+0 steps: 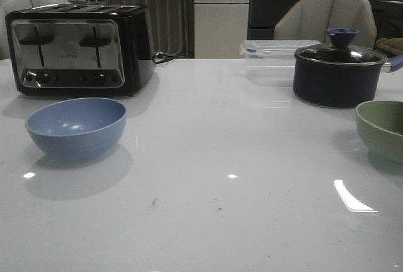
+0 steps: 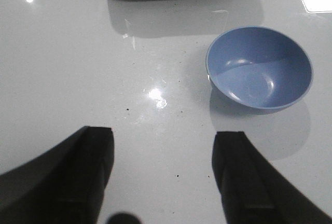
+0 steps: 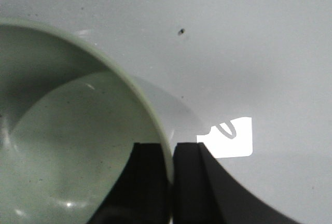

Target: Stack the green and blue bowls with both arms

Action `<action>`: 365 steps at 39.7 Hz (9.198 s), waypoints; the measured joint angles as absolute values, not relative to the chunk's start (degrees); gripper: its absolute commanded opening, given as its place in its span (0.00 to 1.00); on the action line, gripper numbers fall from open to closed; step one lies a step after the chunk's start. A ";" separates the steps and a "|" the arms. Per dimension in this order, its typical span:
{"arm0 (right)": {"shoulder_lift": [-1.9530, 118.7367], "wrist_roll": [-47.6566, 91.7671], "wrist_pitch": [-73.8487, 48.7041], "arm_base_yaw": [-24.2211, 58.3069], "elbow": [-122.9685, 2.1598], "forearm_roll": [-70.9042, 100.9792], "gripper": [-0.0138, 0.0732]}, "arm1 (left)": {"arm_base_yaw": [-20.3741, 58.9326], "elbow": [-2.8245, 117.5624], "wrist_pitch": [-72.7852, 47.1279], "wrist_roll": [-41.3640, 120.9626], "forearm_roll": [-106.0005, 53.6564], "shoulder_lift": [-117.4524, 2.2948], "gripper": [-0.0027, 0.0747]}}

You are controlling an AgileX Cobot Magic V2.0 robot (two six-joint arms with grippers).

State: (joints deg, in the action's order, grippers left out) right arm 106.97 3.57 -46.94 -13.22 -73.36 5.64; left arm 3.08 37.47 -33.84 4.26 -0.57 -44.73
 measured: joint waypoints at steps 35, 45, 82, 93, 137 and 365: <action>100.44 5.52 -45.04 20.85 -73.49 14.00 0.22 | 3.08 37.47 -33.73 4.26 -0.57 -44.73 0.65; 105.42 5.63 -42.73 23.99 -73.49 14.85 0.22 | 3.08 37.47 -33.73 4.26 -0.57 -44.73 0.65; 85.67 12.13 -39.09 30.39 -65.85 12.62 0.67 | 3.08 37.47 -33.73 4.26 -0.57 -44.73 0.65; 67.07 12.54 -38.87 32.32 -54.60 12.62 0.67 | 3.08 37.47 -33.73 4.26 -0.57 -44.73 0.65; 48.34 12.58 -39.07 32.32 -41.17 12.14 0.67 | 8.26 44.67 -32.80 5.68 -3.03 -59.79 0.85; 48.18 11.62 -39.57 31.08 -41.17 8.06 0.67 | 34.98 37.21 -49.77 4.29 0.38 -30.42 0.54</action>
State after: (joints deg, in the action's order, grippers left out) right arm 48.18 11.62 -39.57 31.08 -41.17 8.06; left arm 34.98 37.21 -49.77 4.29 0.38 -30.42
